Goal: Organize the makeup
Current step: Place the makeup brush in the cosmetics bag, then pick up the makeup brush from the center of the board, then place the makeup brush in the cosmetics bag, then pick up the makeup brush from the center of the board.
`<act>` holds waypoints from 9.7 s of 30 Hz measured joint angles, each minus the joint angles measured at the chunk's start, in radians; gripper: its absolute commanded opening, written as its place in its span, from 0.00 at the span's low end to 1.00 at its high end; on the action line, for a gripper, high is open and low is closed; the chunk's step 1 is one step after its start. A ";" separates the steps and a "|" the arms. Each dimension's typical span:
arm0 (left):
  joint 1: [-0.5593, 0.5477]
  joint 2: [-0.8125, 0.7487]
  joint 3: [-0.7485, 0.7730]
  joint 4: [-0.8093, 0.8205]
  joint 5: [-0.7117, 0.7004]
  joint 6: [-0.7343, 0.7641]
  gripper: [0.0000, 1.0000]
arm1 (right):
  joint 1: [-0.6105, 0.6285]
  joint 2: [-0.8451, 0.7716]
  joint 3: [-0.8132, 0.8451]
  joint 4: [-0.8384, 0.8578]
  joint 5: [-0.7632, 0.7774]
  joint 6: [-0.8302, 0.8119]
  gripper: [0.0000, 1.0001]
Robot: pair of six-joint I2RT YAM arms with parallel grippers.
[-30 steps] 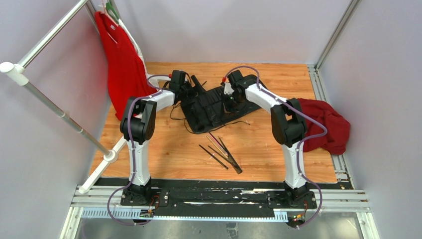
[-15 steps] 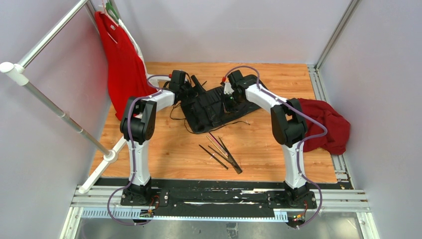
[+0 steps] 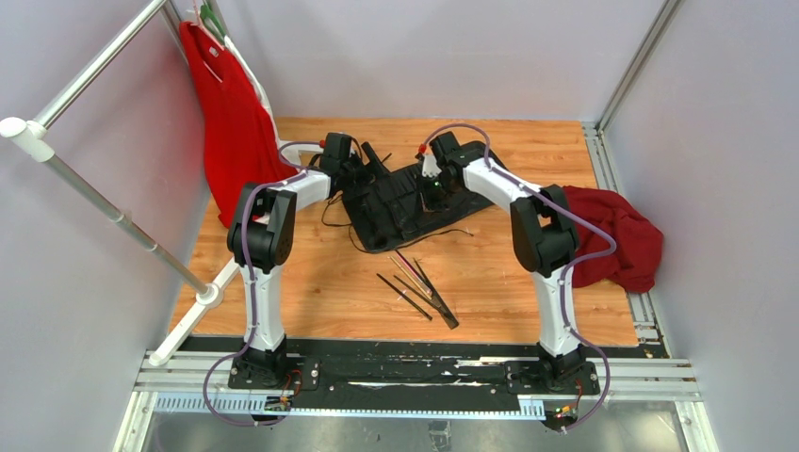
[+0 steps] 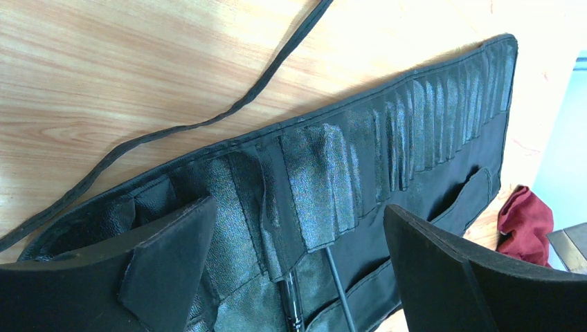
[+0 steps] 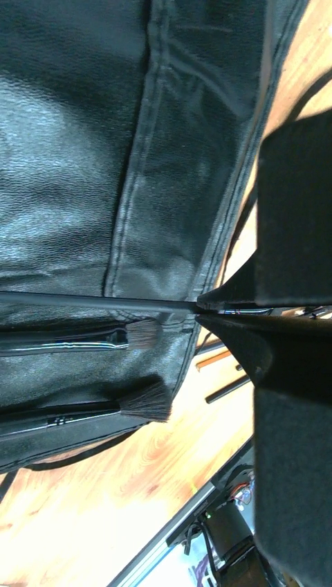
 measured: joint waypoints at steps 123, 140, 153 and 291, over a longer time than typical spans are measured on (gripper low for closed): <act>0.000 -0.004 -0.007 0.006 0.000 0.027 0.98 | 0.613 -0.572 -0.875 0.428 0.486 -0.139 0.01; 0.000 -0.004 -0.007 0.006 0.000 0.026 0.98 | 0.291 -0.758 -0.348 0.097 0.459 -0.148 0.01; 0.000 -0.004 -0.007 0.006 0.002 0.025 0.98 | 0.101 -0.354 -0.175 -0.032 0.253 -0.089 0.01; 0.006 -0.012 -0.023 0.017 0.010 0.026 0.98 | 0.475 -0.745 -0.845 0.287 0.410 -0.198 0.43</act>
